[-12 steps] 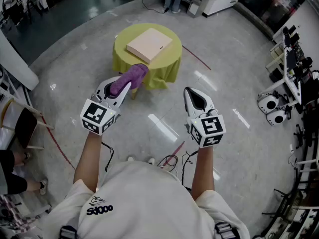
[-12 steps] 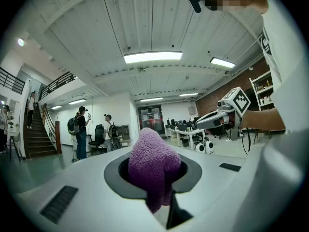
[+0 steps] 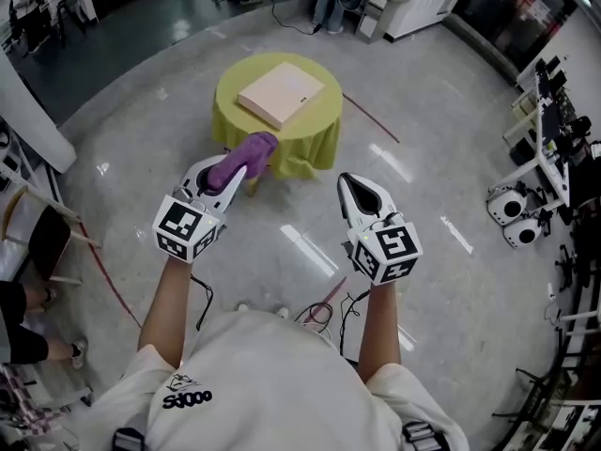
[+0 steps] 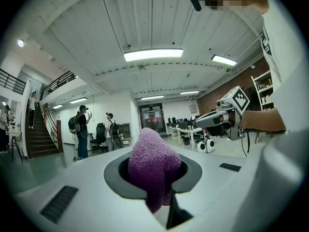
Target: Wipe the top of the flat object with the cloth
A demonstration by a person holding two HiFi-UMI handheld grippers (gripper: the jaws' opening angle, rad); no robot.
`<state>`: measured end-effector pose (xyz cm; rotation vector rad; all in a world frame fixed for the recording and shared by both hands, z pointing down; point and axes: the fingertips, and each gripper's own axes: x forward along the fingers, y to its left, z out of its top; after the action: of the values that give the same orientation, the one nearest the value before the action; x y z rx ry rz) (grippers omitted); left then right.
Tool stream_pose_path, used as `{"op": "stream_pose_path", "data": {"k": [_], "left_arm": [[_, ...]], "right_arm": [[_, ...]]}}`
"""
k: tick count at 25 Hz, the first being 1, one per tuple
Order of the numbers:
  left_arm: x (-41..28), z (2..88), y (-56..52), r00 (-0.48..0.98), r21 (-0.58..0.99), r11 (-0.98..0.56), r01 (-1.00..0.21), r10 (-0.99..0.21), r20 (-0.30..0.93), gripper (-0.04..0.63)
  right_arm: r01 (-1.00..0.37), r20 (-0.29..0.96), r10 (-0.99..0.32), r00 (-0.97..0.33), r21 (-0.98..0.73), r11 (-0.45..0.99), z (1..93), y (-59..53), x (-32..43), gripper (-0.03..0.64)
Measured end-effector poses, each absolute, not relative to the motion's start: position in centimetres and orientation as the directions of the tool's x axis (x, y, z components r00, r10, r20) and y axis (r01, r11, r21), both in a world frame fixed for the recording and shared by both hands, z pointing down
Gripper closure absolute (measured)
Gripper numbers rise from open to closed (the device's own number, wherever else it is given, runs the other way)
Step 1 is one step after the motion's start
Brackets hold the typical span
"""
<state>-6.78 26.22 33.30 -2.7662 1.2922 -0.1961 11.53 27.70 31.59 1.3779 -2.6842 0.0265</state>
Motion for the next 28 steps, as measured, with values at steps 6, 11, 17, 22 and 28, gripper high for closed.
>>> {"op": "stream_pose_path", "data": {"k": [6,11,17,22,28], "left_arm": [[-5.3,33.8,25.8,0.615,-0.131,-0.623,-0.771,-0.782,0.100,0.528],[-4.1,34.4,25.8,0.598,-0.125,-0.607,-0.785,-0.795,0.107,0.527],[-3.0,34.2,25.7,0.582,-0.123,-0.592,-0.796,-0.806,0.112,0.526],[-2.8,35.2,23.8,0.577,-0.115,-0.588,-0.801,-0.809,0.117,0.528],[-3.9,37.1,18.7,0.576,-0.103,-0.589,-0.802,-0.807,0.133,0.528]], "right_arm": [[-0.803,0.133,-0.798,-0.588,0.026,0.596,32.3,26.7,13.0,0.607],[-0.792,0.131,-0.788,-0.602,0.033,0.610,32.7,26.3,14.2,0.607],[-0.765,0.154,-0.765,-0.626,0.070,0.640,33.2,25.8,14.7,0.607],[-0.756,0.170,-0.755,-0.633,0.075,0.651,34.3,24.0,14.3,0.607],[-0.779,0.166,-0.781,-0.602,0.091,0.620,35.6,19.0,13.6,0.606]]}}
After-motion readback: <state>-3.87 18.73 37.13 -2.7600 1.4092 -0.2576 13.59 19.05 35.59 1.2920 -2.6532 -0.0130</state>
